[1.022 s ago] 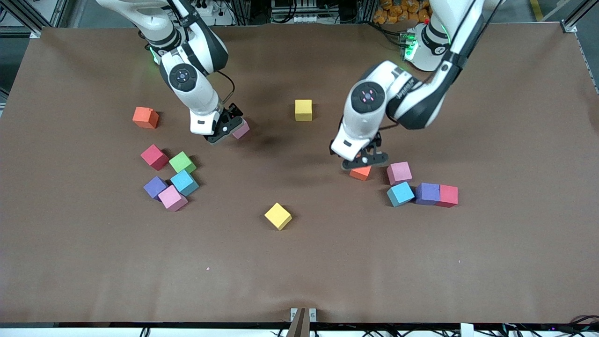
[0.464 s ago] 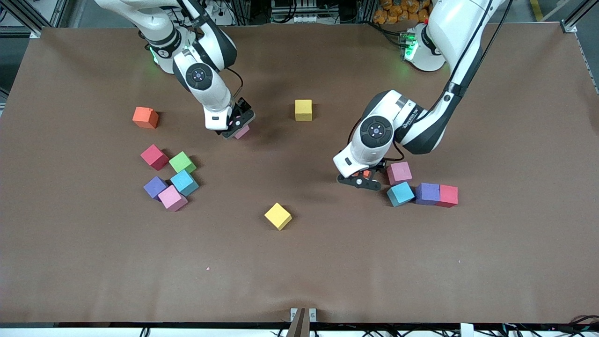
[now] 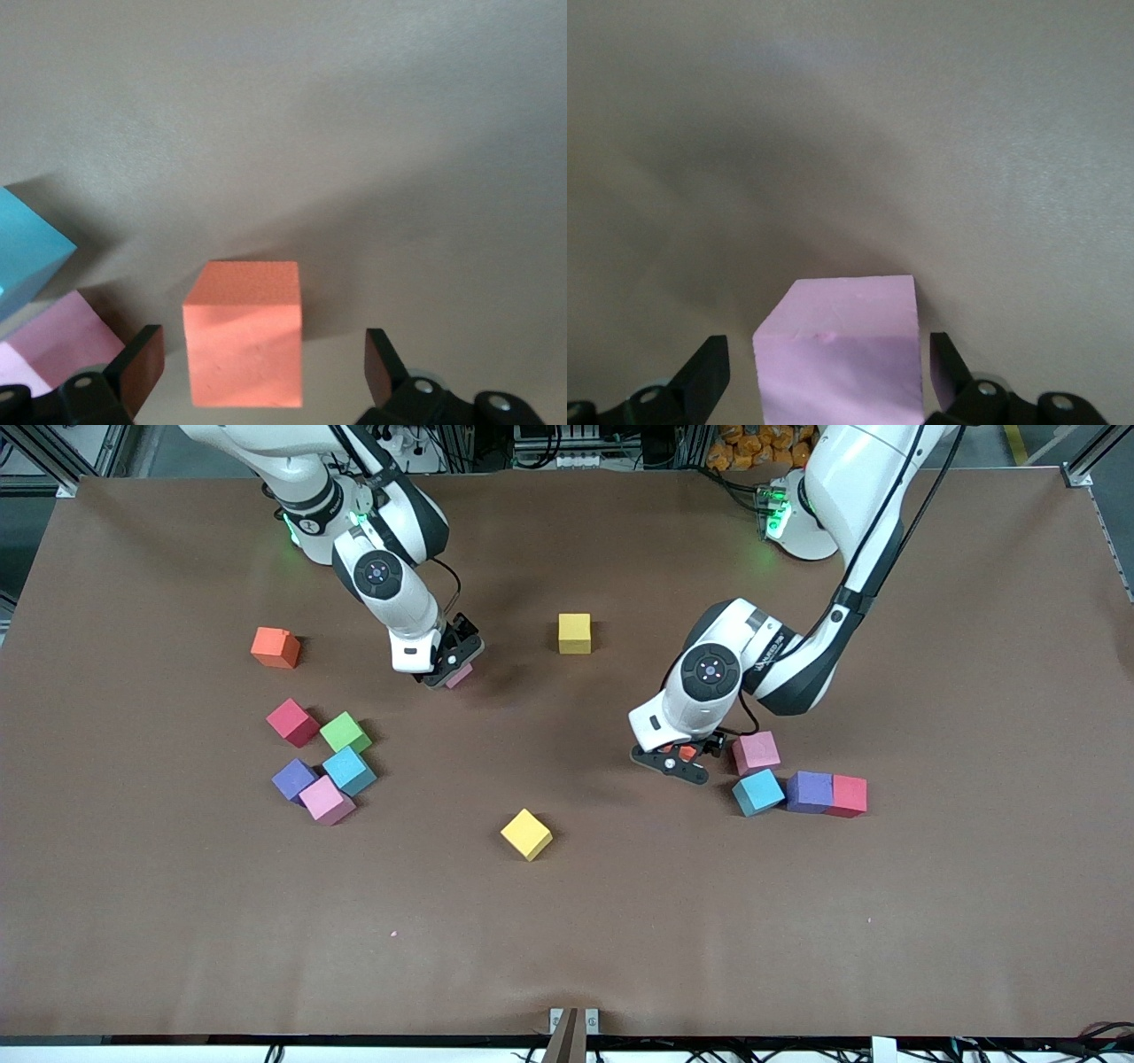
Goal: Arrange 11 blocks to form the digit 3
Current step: 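Grasp the orange block with the left gripper while the right gripper grasps pink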
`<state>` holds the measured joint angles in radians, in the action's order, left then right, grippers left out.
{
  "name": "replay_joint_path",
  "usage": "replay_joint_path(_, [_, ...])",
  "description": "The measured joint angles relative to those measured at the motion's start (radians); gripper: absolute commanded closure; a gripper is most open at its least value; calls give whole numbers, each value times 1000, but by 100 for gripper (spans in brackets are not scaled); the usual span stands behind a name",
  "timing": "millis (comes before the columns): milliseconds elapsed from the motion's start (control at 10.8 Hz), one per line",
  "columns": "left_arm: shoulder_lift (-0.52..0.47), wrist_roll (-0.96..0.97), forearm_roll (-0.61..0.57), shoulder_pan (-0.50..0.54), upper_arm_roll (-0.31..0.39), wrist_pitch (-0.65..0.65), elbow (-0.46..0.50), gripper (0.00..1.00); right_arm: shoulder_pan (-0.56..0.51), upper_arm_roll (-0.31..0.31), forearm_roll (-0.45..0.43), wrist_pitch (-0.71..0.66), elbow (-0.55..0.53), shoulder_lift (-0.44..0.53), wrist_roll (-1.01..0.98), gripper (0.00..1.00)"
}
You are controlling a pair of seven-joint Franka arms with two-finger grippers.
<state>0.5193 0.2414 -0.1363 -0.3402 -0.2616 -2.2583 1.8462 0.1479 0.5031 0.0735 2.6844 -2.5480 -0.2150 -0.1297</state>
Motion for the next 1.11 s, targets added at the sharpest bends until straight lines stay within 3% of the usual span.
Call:
replay_joint_path(93, [0, -27, 0, 0, 10, -29, 16, 0, 0, 0, -1, 13, -7, -6, -1, 3])
replay_joint_path(279, [1, -47, 0, 1, 20, -92, 57, 0, 0, 0, -17, 36, -30, -7, -2, 32])
replay_joint_path(464, [1, -47, 0, 1, 21, -116, 88, 0, 0, 0, -21, 48, -37, -6, -4, 49])
replay_joint_path(557, [1, -47, 0, 1, 21, -118, 97, 0, 0, 0, -28, 53, -35, 0, -11, 63])
replay_joint_path(650, [1, -47, 0, 1, 21, -119, 104, 0, 0, -1, -80, 54, -30, 12, -26, 73])
replay_joint_path(929, [1, -47, 0, 1, 23, -120, 128, 45, 5, 2, -367, 55, -9, 41, -34, 70])
replay_joint_path(1022, [1, -46, 0, 1, 24, -120, 131, 66, 26, 3, -417, 55, -4, 41, -34, 72])
replay_joint_path(1114, [0, -42, 0, 1, 24, -121, 131, 73, 56, 6, -437, 57, 0, 41, -33, 72])
